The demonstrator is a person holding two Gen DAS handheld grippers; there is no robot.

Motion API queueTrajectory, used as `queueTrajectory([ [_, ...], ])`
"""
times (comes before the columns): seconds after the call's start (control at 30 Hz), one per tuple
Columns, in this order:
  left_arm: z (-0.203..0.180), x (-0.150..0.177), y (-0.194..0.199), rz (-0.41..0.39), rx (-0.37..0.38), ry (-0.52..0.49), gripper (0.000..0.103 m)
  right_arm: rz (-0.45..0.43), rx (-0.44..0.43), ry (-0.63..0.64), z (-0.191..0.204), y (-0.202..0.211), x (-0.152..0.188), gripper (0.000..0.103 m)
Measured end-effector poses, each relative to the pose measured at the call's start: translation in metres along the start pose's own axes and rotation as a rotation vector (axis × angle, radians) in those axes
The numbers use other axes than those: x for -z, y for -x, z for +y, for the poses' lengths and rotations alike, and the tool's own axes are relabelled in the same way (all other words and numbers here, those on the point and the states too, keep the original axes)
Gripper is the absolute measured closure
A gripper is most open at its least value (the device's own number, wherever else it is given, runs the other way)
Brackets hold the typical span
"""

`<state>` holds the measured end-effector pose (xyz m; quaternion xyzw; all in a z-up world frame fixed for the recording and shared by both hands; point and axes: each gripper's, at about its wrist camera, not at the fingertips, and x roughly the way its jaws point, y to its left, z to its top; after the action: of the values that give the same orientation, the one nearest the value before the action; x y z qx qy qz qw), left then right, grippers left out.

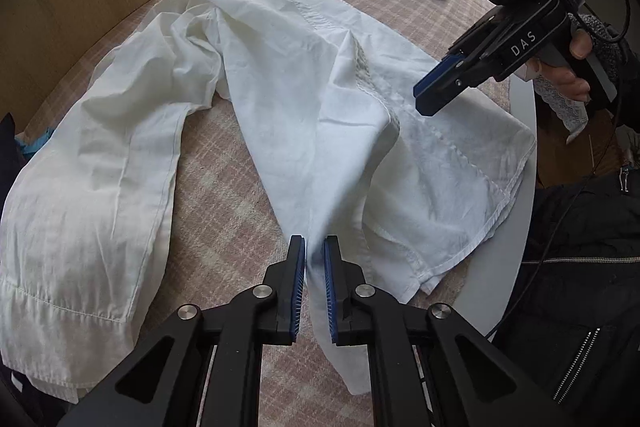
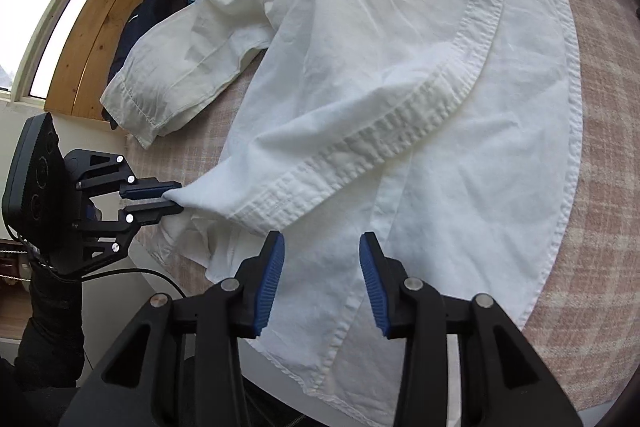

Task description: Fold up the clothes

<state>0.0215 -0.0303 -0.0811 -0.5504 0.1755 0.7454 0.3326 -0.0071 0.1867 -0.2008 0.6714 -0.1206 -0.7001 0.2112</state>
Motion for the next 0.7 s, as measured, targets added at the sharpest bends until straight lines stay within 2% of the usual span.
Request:
queueTrajectory([
  [0.07,-0.001,0.002,0.0,-0.001,-0.006,-0.005,0.092,-0.005,-0.015,-0.004,0.004,-0.002,-0.008,0.06],
  [0.13,-0.005,0.004,0.002,-0.005,-0.017,-0.012,0.084,-0.011,-0.029,-0.008,0.008,-0.004,-0.016,0.06],
  [0.17,-0.007,0.007,0.003,-0.003,-0.019,-0.015,0.072,-0.013,-0.037,-0.01,0.01,-0.005,-0.02,0.06],
  [0.2,-0.01,0.009,0.004,-0.001,-0.021,-0.019,0.064,-0.014,-0.038,-0.022,0.009,-0.007,-0.024,0.06],
  [0.33,-0.021,0.017,0.003,0.014,-0.026,-0.035,0.063,-0.023,-0.1,-0.081,0.001,-0.014,-0.033,0.06],
  [0.43,-0.021,0.023,-0.011,0.069,-0.013,-0.032,0.068,-0.032,-0.15,-0.082,-0.005,-0.002,-0.032,0.06],
  [0.47,-0.02,0.025,-0.017,0.089,-0.015,-0.02,0.085,-0.034,-0.163,-0.075,-0.007,0.003,-0.031,0.06],
  [0.5,-0.019,0.027,-0.021,0.101,-0.014,-0.006,0.099,-0.055,-0.124,-0.072,-0.013,0.014,-0.032,0.06],
  [0.63,-0.023,0.031,-0.011,0.063,0.01,0.051,0.097,-0.172,0.013,-0.112,-0.052,0.057,-0.058,0.06],
  [0.7,-0.032,0.031,-0.002,0.047,0.004,0.065,0.097,-0.223,0.057,-0.141,-0.071,0.07,-0.084,0.059],
])
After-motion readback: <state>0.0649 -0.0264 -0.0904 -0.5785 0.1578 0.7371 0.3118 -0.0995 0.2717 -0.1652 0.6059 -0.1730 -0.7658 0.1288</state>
